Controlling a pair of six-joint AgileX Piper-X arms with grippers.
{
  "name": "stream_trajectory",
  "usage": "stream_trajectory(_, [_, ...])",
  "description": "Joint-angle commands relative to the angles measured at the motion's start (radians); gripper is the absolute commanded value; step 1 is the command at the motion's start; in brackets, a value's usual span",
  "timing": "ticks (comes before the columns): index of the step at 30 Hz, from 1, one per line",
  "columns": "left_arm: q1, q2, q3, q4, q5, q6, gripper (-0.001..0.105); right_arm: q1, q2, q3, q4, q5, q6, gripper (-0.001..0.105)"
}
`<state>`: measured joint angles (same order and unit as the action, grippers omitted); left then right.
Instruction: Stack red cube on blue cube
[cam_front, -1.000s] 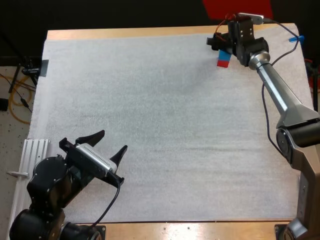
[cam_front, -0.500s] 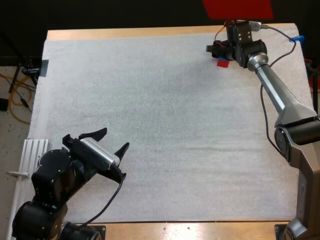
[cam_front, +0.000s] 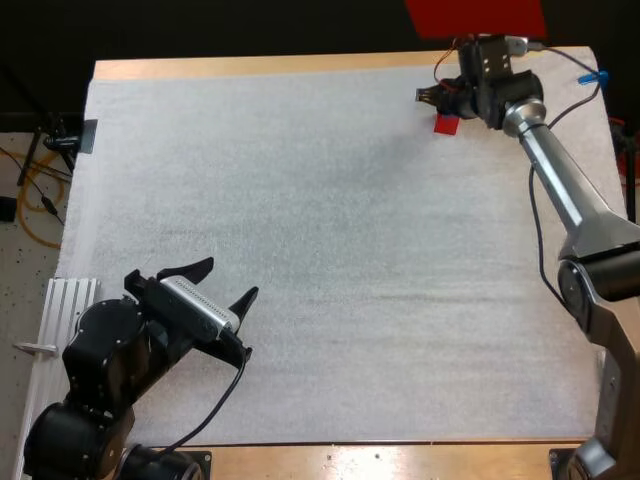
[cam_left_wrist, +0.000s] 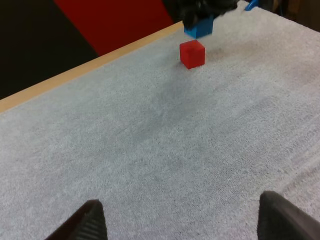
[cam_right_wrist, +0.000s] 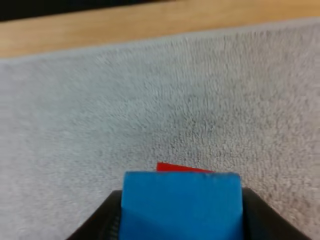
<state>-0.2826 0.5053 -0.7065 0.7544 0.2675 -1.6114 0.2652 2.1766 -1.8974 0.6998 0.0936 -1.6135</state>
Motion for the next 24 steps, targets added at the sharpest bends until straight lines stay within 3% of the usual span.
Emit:
stream_trajectory(1, [-0.005, -0.003, -0.009, -0.003, -0.004, 0.000, 0.063, 0.008, -0.031, -0.011, 0.023, -0.010, -0.017, 0.034])
stream_trajectory(10, [-0.005, -0.003, -0.009, -0.005, -0.004, 0.000, 0.063, 0.094, -0.038, 0.001, 0.134, -0.010, -0.098, 0.034])
stream_trajectory(24, [-0.005, -0.003, -0.009, -0.005, -0.004, 0.000, 0.063, 0.218, -0.038, 0.110, 0.133, -0.066, -0.162, 0.034])
